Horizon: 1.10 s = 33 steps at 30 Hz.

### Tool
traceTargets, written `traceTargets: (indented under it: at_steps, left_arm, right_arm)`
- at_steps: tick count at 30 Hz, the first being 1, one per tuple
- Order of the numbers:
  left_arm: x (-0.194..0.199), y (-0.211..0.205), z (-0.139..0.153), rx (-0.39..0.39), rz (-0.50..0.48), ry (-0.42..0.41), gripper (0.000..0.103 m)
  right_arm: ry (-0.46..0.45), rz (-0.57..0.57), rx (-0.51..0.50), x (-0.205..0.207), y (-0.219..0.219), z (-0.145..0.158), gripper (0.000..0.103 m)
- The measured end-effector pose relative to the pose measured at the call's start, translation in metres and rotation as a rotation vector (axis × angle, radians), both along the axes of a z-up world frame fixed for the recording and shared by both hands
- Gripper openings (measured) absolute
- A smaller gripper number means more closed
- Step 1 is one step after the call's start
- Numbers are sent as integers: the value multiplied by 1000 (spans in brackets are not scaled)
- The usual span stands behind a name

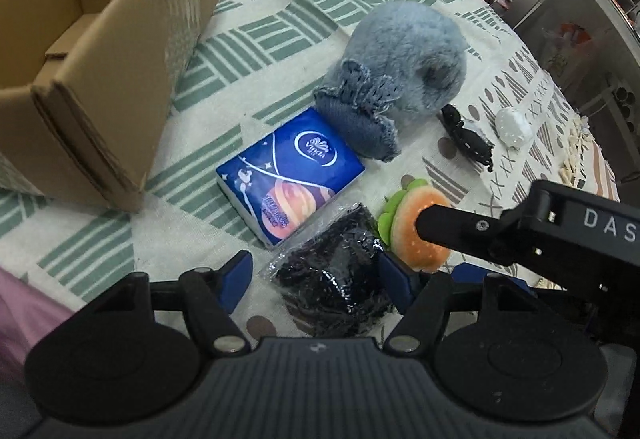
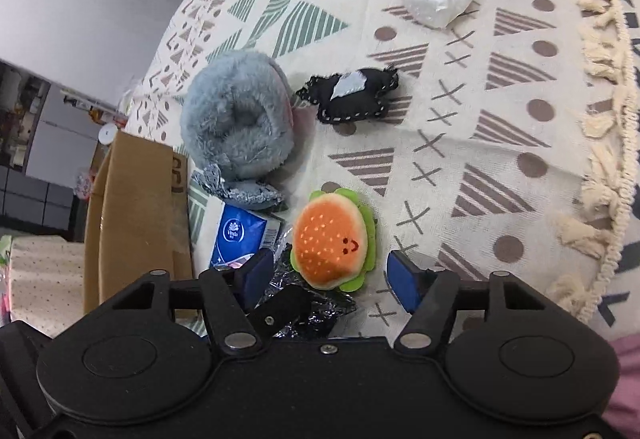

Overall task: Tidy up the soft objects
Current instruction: 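Grasp the black bagged item with the left gripper while the right grasps the burger plush, then carry both items to the cardboard box and open both grippers inside it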

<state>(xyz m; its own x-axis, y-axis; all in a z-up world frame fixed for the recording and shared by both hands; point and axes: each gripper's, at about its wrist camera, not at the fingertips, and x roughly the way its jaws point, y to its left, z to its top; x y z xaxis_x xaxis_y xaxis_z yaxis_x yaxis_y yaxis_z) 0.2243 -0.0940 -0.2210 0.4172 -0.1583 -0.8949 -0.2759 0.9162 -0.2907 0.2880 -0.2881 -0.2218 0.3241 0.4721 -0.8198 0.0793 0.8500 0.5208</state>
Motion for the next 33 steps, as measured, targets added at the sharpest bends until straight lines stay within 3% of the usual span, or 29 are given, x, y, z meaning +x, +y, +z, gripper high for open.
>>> traceTargets:
  at_steps: [6, 15, 17, 19, 22, 25, 33]
  left_arm:
    - [0, 1, 1, -47, 10, -9, 42]
    - [-8, 0, 8, -28, -2, -34, 37]
    - [-10, 3, 8, -24, 7, -36, 37]
    - [-11, 6, 8, -30, 20, -35, 37]
    - [-14, 8, 13, -17, 25, -41, 36]
    - [-20, 9, 22, -14, 29, -53, 35]
    - [-38, 15, 62, 0, 34, -132, 35]
  right_arm:
    - [-10, 31, -75, 7, 14, -7, 64]
    - [-36, 58, -83, 7, 19, -7, 63]
    - [-47, 62, -94, 8, 20, -7, 59]
    - [-31, 66, -92, 10, 21, -11, 42]
    - [-21, 70, -85, 9, 21, -13, 34]
    - [-25, 50, -75, 4, 17, -9, 29]
    - [-111, 18, -8, -19, 2, 21, 29]
